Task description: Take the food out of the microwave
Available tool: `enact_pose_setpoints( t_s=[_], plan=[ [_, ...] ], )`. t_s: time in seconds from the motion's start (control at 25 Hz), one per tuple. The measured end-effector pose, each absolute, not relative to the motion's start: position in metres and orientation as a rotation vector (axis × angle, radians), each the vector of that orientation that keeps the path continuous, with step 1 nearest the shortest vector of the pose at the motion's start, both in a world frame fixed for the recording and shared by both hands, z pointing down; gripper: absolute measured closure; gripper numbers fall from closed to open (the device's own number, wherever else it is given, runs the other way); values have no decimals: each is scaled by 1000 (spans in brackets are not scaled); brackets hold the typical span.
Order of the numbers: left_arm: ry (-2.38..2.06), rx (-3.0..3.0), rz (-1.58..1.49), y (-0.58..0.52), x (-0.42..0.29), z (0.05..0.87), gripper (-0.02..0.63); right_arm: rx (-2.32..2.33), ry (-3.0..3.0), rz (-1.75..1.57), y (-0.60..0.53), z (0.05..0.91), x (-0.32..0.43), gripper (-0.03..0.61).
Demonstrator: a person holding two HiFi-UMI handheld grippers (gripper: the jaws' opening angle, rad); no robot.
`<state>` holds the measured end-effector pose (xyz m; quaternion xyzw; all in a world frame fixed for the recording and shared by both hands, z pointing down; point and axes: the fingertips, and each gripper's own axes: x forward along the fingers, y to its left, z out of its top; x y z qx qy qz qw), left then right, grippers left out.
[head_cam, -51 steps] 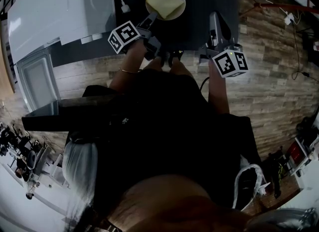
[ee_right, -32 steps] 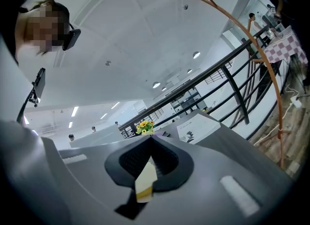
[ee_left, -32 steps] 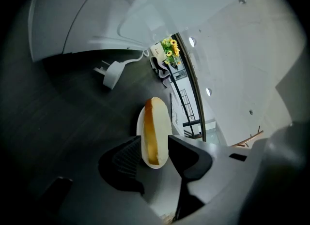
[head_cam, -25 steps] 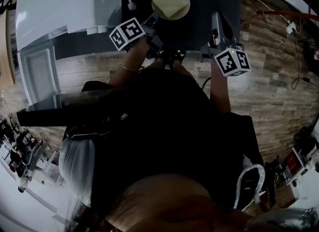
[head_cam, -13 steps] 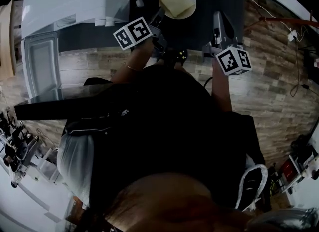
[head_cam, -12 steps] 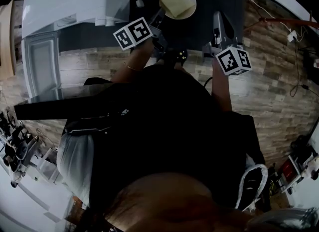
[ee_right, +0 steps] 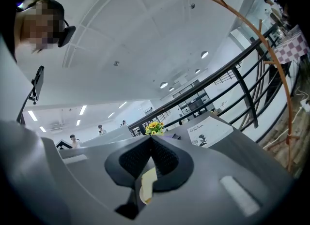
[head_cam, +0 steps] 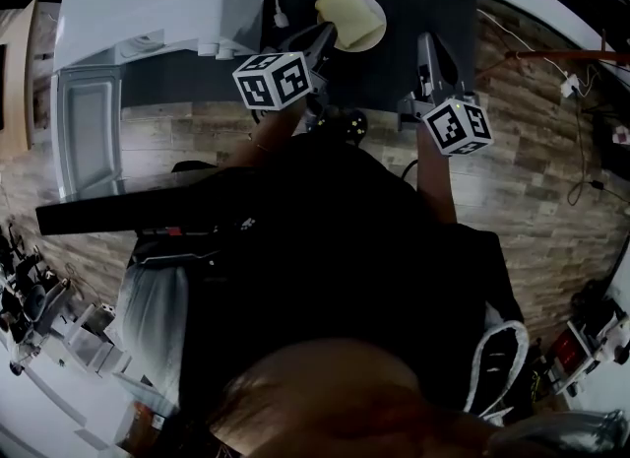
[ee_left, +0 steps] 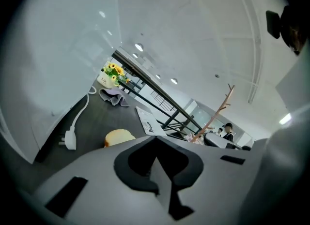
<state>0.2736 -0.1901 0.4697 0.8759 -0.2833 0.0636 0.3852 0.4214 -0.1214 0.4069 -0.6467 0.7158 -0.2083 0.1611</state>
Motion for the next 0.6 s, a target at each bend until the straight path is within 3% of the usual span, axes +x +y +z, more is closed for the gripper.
enact_pose_setpoints(
  t_s=[0.6],
  plan=[
    [-737, 2659, 223, -189, 295, 404, 606, -1841, 2100, -511, -126, 381, 427, 578]
  ],
)
